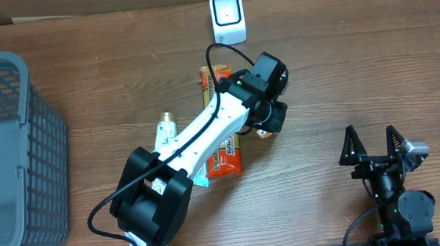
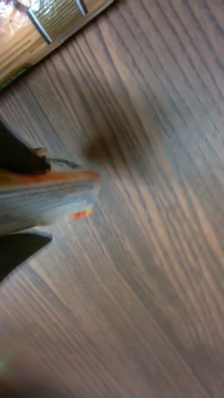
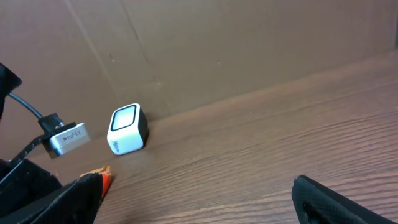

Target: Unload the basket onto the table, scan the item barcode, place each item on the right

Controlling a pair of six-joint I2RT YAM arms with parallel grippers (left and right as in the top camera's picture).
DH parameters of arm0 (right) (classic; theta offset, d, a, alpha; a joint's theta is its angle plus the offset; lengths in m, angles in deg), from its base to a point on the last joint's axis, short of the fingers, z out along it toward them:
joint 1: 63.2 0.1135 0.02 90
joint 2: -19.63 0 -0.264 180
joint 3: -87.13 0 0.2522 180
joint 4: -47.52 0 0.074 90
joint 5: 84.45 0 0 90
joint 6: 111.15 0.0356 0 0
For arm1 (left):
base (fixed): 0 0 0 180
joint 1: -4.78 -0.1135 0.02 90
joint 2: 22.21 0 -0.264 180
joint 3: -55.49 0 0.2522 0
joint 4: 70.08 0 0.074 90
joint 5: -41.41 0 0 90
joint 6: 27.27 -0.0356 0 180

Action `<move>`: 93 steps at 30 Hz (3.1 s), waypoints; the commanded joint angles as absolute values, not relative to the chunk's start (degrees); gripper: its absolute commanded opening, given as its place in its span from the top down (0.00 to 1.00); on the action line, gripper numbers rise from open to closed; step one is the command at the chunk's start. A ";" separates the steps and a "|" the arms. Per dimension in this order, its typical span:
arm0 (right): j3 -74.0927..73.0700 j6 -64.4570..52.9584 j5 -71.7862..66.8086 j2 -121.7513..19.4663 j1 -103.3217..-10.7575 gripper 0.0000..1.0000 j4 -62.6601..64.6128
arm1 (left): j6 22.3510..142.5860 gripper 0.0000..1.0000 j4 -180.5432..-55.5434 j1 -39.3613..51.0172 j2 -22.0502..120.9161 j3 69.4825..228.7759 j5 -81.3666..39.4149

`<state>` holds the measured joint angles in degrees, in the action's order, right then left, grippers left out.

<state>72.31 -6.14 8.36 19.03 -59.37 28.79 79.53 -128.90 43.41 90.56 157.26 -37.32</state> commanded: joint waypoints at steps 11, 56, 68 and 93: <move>72.90 -6.34 8.28 19.36 -59.15 0.00 29.12 | 77.41 0.42 -126.03 42.62 89.73 158.33 -38.20; 72.90 -6.34 8.28 19.36 -59.15 0.00 29.12 | 58.61 0.00 -162.05 -6.20 71.32 173.39 -41.50; 72.90 -6.36 8.28 19.36 -59.15 0.00 29.12 | 58.63 0.00 -161.57 -11.06 71.32 173.39 -42.79; 72.90 -6.34 8.28 19.36 -59.15 0.00 29.12 | 58.63 0.00 -161.57 -10.99 71.32 173.37 -42.81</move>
